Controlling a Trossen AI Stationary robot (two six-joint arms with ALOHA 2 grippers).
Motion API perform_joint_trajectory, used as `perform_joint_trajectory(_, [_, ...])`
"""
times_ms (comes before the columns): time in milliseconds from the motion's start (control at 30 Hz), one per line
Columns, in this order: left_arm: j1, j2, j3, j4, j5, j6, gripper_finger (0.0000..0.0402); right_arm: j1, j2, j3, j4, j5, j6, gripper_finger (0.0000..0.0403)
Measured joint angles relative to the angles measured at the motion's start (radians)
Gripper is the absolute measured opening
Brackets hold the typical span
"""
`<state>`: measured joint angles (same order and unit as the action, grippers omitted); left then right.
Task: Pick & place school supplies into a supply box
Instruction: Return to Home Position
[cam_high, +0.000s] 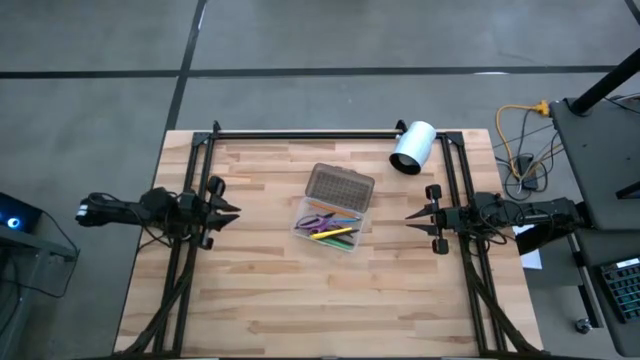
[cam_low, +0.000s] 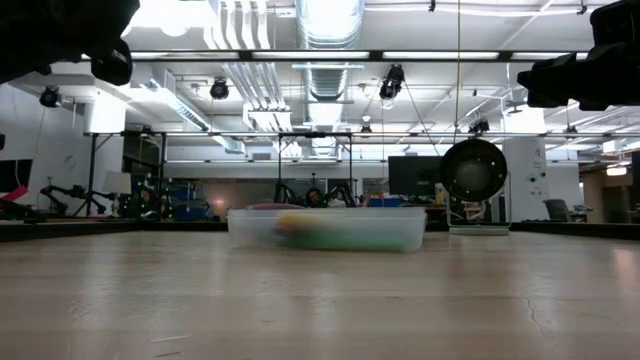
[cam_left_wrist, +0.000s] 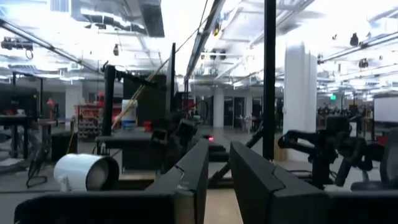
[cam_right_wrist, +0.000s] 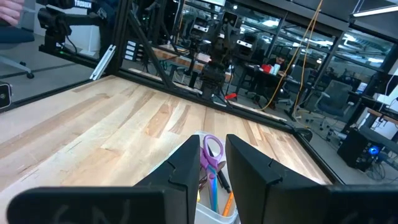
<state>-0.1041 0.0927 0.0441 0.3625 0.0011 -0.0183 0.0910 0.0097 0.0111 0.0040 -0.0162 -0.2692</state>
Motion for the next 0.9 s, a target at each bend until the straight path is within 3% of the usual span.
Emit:
perform_joint_trajectory(267, [0.0,-0.09,-0.01,-0.016,0.037,-0.01,0.0054,0.0,0.0,0.0,0.0,0.0,0.0,0.0068])
perform_joint_trajectory(733, [0.0,-0.079,-0.034,-0.03,0.052,0.017,0.0054,0.0,0.0,0.0,0.0,0.0,0.0,0.0068])
perform_joint_trajectory(900, [0.0,-0.08,-0.033,-0.127,0.052,0.046,0.0054,0.0,0.0,0.0,0.0,0.0,0.0,0.0068])
